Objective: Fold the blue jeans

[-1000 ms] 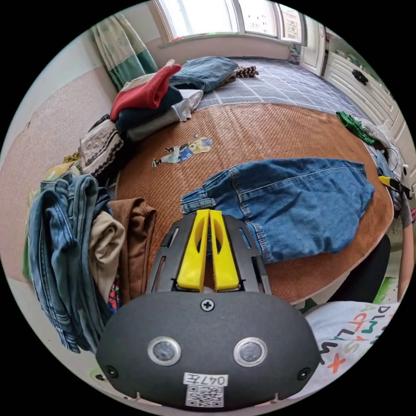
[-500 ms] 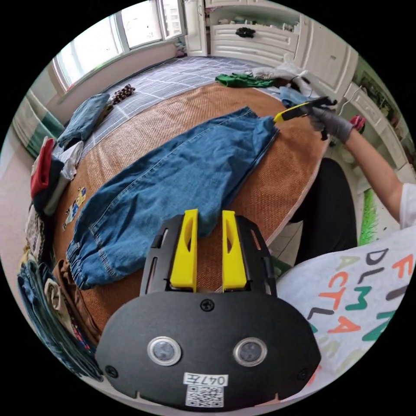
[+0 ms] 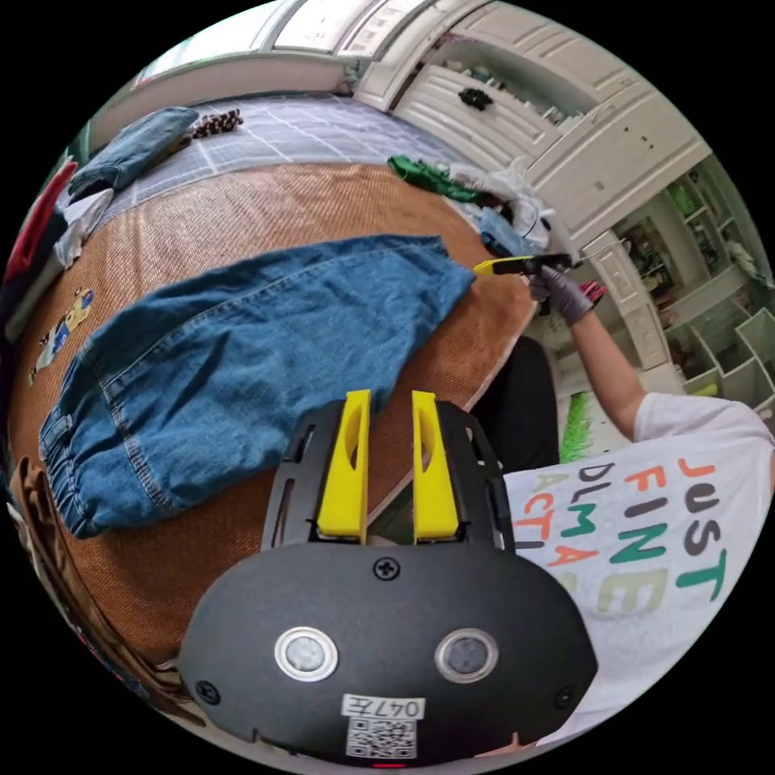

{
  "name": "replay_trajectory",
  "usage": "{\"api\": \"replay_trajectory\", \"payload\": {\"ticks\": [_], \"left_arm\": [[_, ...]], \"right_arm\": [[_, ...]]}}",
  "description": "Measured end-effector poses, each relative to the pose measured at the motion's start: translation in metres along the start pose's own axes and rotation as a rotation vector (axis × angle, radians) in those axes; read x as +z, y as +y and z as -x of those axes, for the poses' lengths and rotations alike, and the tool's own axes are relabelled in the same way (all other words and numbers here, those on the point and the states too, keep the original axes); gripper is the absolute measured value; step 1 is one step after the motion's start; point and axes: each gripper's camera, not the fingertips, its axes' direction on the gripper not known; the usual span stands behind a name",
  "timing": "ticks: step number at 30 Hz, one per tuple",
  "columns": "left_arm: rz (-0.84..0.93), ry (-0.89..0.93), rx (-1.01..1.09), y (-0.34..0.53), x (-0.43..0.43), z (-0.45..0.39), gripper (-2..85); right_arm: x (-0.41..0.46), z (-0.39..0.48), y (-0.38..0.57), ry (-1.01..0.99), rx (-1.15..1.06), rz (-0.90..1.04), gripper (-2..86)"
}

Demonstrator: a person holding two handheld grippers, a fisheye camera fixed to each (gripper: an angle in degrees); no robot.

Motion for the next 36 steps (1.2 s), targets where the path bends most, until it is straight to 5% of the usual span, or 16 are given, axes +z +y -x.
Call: {"api": "replay_trajectory", "payload": {"ticks": [3,8,11,14,22,28,36], "left_arm": [[-0.159,0.016,-0.041,0.023,-0.045,0.03,6.9],[-0.333,-0.257,-0.32,0.084,-0.087,0.132,5.0],[-0.252,-0.389,-0.487,0.115,-0.073,0.198,2.1],[-0.305,-0.233,-0.532,0.14,-0.069,0.223,0.4],[-0.358,-0.188,-0.312,0.069,-0.089,0.203,0.5],[-0.204,-0.2,-0.511,0.022,-0.025,0.286,-0.7],[-0.316,-0.23,-0.24,0.001,-0.044,0.116,-0.9]], "right_arm": [[-0.014,0.027,-0.011,-0.022,-0.121,-0.152,-0.6],[0.049,0.044,-0.05,-0.049,-0.202,0.037,-1.2],[0.076,0.018,-0.052,0.095,-0.095,0.051,-1.2],[0.064,-0.002,-0.036,-0.034,0.082,-0.063,-1.3],[0.019,0.055,0.046,-0.11,-0.063,-0.187,-1.0],[0.019,0.037,0.097,-0.099,0.09,-0.179,3.4],[0.001,-0.005,0.201,-0.179,0.46,-0.45,6.5]]}}
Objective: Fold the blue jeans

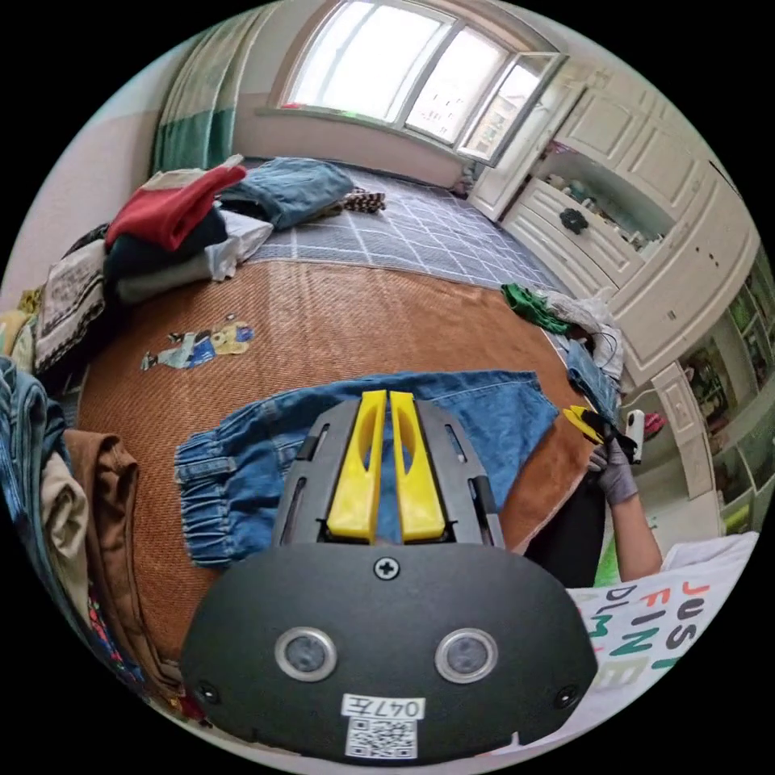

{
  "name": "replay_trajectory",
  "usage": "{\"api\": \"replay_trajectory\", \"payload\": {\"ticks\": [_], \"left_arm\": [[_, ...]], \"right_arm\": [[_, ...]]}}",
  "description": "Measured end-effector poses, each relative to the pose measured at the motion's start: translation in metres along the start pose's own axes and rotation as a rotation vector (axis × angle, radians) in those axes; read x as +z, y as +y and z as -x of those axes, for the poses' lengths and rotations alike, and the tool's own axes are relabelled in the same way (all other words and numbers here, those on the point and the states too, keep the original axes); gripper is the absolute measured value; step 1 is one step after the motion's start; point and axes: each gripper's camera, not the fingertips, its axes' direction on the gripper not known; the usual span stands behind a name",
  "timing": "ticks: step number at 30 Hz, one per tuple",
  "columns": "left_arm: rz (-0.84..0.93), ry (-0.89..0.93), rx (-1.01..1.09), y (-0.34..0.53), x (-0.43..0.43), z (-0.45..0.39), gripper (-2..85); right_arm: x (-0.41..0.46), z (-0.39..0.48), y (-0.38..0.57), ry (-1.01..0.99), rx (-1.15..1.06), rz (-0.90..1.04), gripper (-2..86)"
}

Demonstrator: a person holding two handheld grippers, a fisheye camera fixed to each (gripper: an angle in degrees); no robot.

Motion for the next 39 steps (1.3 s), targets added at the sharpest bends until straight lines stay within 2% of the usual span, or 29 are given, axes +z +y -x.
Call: {"api": "replay_trajectory", "payload": {"ticks": [4,7,10,13,16,22,27,29,32,36,39], "left_arm": [[0.088,0.166,0.185,0.015,0.06,-0.111,-1.0],[0.16,0.157,0.216,0.023,0.117,-0.149,-1.0],[0.28,0.105,0.155,0.033,0.178,-0.144,-1.0],[0.251,0.183,0.071,0.036,0.176,-0.127,-1.0],[0.297,0.141,0.093,0.022,0.166,-0.14,-1.0],[0.177,0.133,0.209,-0.021,0.138,-0.19,-1.0],[0.367,0.069,0.182,-0.012,0.221,-0.187,-1.0],[0.324,0.144,0.111,-0.001,0.204,-0.172,-1.0],[0.272,0.158,0.125,0.022,0.162,-0.163,-1.0],[0.179,0.181,0.074,0.065,0.084,-0.123,-1.0],[0.054,0.16,-0.067,0.119,0.005,-0.058,-0.9]], "right_arm": [[0.004,-0.015,-0.002,-0.034,0.067,0.034,6.7],[0.009,-0.02,0.001,-0.07,0.089,0.038,6.2],[0.004,-0.018,0.011,-0.073,0.083,-0.005,6.7],[-0.001,-0.008,0.015,-0.076,0.025,-0.014,6.6],[-0.001,0.0,0.014,-0.059,-0.007,0.012,4.1],[-0.008,-0.003,0.017,-0.169,0.065,-0.025,1.1],[-0.029,0.022,0.015,-0.202,0.029,-0.082,-0.1],[-0.04,0.045,0.012,-0.174,-0.023,-0.103,-0.1],[-0.054,0.114,0.002,-0.049,-0.218,-0.122,-0.2],[-0.039,0.251,-0.002,0.117,-0.615,-0.083,-0.1],[0.004,0.343,0.016,0.205,-0.891,-0.004,-0.1]]}}
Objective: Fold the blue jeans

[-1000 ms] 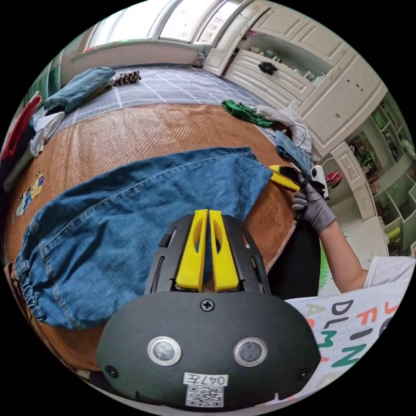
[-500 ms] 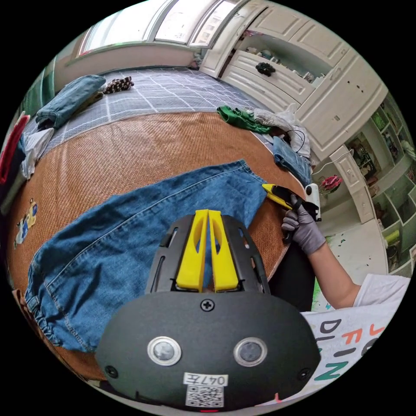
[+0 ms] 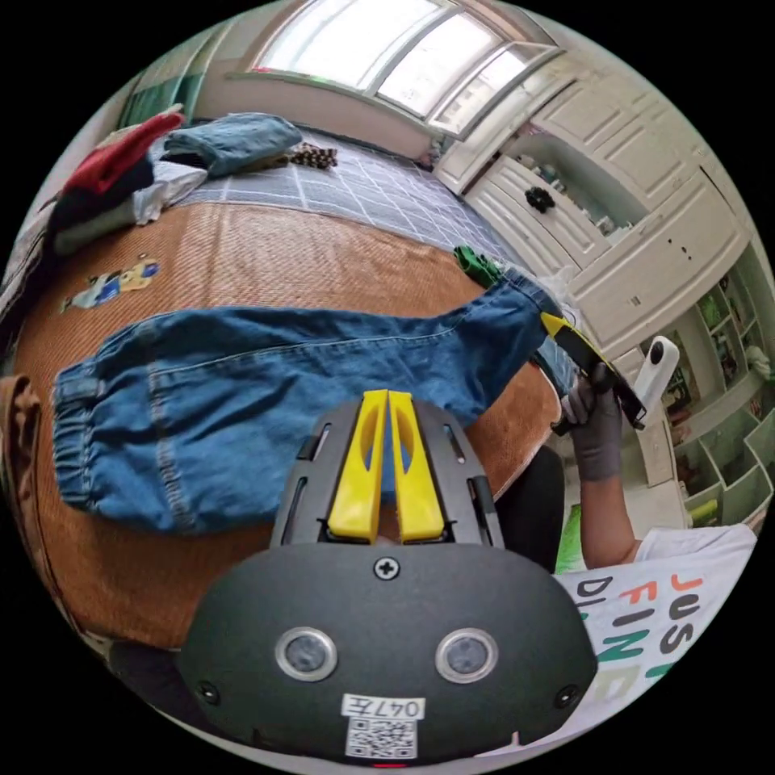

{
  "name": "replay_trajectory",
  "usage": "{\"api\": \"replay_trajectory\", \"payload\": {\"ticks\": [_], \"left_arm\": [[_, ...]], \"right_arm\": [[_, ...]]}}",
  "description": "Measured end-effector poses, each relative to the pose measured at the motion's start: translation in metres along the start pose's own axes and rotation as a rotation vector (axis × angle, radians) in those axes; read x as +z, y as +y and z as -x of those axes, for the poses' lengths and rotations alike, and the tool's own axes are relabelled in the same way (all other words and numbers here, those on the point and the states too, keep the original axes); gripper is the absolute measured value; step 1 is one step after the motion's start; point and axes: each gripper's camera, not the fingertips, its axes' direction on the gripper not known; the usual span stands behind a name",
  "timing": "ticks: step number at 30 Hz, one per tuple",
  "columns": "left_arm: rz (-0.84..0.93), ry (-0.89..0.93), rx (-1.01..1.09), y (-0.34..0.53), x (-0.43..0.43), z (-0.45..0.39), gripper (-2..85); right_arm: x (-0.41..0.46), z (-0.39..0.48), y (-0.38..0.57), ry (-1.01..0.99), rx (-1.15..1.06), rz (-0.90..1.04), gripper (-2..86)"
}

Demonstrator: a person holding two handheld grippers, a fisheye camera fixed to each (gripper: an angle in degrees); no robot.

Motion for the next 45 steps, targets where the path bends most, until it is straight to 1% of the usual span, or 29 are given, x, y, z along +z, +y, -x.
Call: {"api": "replay_trajectory", "payload": {"ticks": [1,2,3,5,6,8,10,12,14,15,17,19,21,22,24,26,28,29,30,31,34,35,37,38,39,41,42,45], "left_arm": [[-0.063,-0.007,-0.072,0.026,-0.035,0.025,-0.8],[-0.128,-0.01,-0.148,0.055,-0.069,0.051,-0.7],[-0.158,-0.01,-0.186,0.069,-0.085,0.063,-0.6],[-0.269,0.0,-0.334,0.131,-0.139,0.105,0.6],[-0.291,0.003,-0.369,0.147,-0.149,0.114,1.0],[-0.349,-0.007,-0.493,0.202,-0.178,0.14,6.1],[-0.36,-0.019,-0.562,0.231,-0.187,0.156,8.6],[-0.373,0.016,-0.618,0.251,-0.188,0.171,10.6],[-0.412,0.093,-0.656,0.264,-0.185,0.185,12.3],[-0.421,0.104,-0.662,0.266,-0.184,0.187,12.7],[-0.448,0.131,-0.68,0.268,-0.182,0.191,13.7],[-0.458,0.154,-0.693,0.268,-0.18,0.19,14.2],[-0.471,0.154,-0.7,0.271,-0.183,0.186,14.1],[-0.482,0.15,-0.704,0.273,-0.186,0.183,14.0],[-0.499,0.155,-0.706,0.276,-0.191,0.177,13.9],[-0.509,0.159,-0.704,0.273,-0.199,0.17,13.7],[-0.515,0.164,-0.705,0.268,-0.205,0.164,13.5],[-0.52,0.166,-0.708,0.264,-0.209,0.16,13.1],[-0.523,0.165,-0.713,0.263,-0.21,0.158,12.1],[-0.527,0.152,-0.724,0.259,-0.215,0.153,10.0],[-0.526,0.144,-0.722,0.248,-0.225,0.136,7.2],[-0.533,0.131,-0.698,0.241,-0.232,0.122,6.8],[-0.532,0.084,-0.642,0.227,-0.245,0.096,6.6],[-0.534,0.055,-0.608,0.215,-0.254,0.077,6.5],[-0.538,0.044,-0.589,0.209,-0.259,0.067,6.5],[-0.547,-0.004,-0.505,0.181,-0.279,0.02,6.5],[-0.548,-0.019,-0.479,0.173,-0.284,0.006,6.5],[-0.543,-0.108,-0.302,0.121,-0.308,-0.08,6.4]], "right_arm": [[0.017,0.027,-0.017,0.01,-0.087,0.041,-0.1],[0.027,0.04,-0.023,0.012,-0.12,0.063,-0.1],[0.046,0.061,-0.032,0.001,-0.168,0.106,-0.1],[0.069,0.084,-0.039,-0.033,-0.195,0.141,0.0],[0.082,0.095,-0.041,-0.068,-0.202,0.157,0.0],[0.101,0.107,-0.043,-0.116,-0.213,0.214,0.1],[0.116,0.113,-0.047,-0.14,-0.215,0.273,0.5],[0.114,0.111,-0.054,-0.175,-0.21,0.266,1.6],[0.108,0.108,-0.065,-0.255,-0.232,0.249,3.9],[0.104,0.105,-0.073,-0.324,-0.248,0.245,6.1],[0.095,0.096,-0.087,-0.407,-0.258,0.239,6.1],[0.073,0.069,-0.103,-0.423,-0.186,0.129,3.6],[0.064,0.048,-0.112,-0.362,-0.117,0.08,2.2],[0.069,0.04,-0.117,-0.315,-0.106,0.113,2.0],[0.085,0.039,-0.123,-0.299,-0.133,0.191,2.2],[0.104,0.051,-0.123,-0.32,-0.185,0.253,2.3],[0.134,0.079,-0.114,-0.301,-0.297,0.37,2.1],[0.139,0.085,-0.11,-0.281,-0.323,0.386,1.9],[0.136,0.09,-0.107,-0.238,-0.346,0.336,1.6],[0.132,0.092,-0.11,-0.217,-0.36,0.333,1.2],[0.126,0.094,-0.129,-0.209,-0.385,0.4,0.7],[0.122,0.093,-0.134,-0.205,-0.388,0.39,0.6],[0.109,0.088,-0.152,-0.17,-0.374,0.289,0.3],[0.108,0.087,-0.156,-0.165,-0.374,0.275,0.2],[0.115,0.086,-0.161,-0.165,-0.381,0.287,0.1],[0.138,0.087,-0.161,-0.21,-0.393,0.385,-0.3],[0.156,0.09,-0.155,-0.276,-0.394,0.471,-0.9],[0.157,0.081,-0.143,-0.319,-0.305,0.4,-1.1]]}}
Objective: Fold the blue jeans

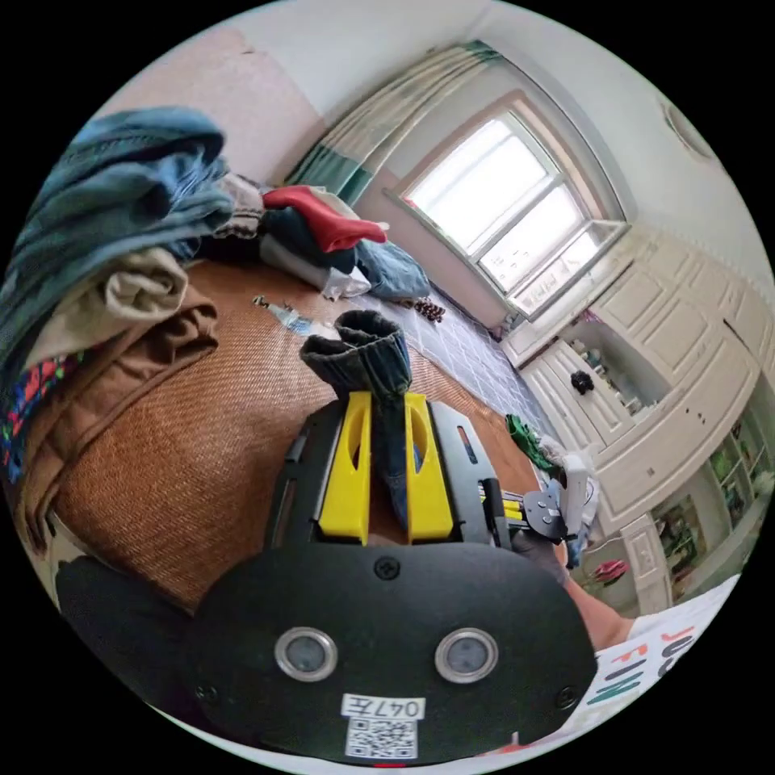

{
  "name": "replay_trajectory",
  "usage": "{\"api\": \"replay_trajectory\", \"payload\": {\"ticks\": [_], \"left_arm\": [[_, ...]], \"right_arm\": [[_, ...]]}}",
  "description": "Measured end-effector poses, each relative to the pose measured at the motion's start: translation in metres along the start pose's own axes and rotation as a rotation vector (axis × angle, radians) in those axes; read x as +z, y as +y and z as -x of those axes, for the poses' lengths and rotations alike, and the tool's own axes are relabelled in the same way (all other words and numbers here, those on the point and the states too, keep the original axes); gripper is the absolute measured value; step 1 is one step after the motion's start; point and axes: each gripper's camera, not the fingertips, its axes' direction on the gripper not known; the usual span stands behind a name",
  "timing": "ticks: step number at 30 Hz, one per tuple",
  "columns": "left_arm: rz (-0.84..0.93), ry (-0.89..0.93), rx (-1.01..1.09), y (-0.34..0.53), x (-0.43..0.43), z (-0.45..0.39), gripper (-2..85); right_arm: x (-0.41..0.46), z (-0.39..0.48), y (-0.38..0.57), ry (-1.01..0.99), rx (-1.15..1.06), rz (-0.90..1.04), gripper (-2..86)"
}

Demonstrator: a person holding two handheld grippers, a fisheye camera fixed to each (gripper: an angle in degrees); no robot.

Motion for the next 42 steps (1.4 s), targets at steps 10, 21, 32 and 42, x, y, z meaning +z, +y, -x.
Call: {"api": "replay_trajectory", "payload": {"ticks": [10,21,32,42], "left_arm": [[0.176,-0.052,0.826,0.046,0.109,-0.419,5.4],[0.341,-0.137,0.989,0.153,0.191,-0.515,12.8],[0.327,-0.153,0.629,0.081,0.178,-0.375,10.1],[0.46,0.036,0.348,0.097,0.263,-0.235,10.6]], "right_arm": [[-0.079,-0.05,0.095,-0.024,0.382,-0.208,-1.1],[-0.142,-0.107,0.235,-0.03,0.749,-0.432,10.1],[-0.069,-0.177,0.195,-0.209,0.764,-0.206,16.5],[-0.054,-0.208,0.244,-0.351,0.783,-0.353,12.8]]}}
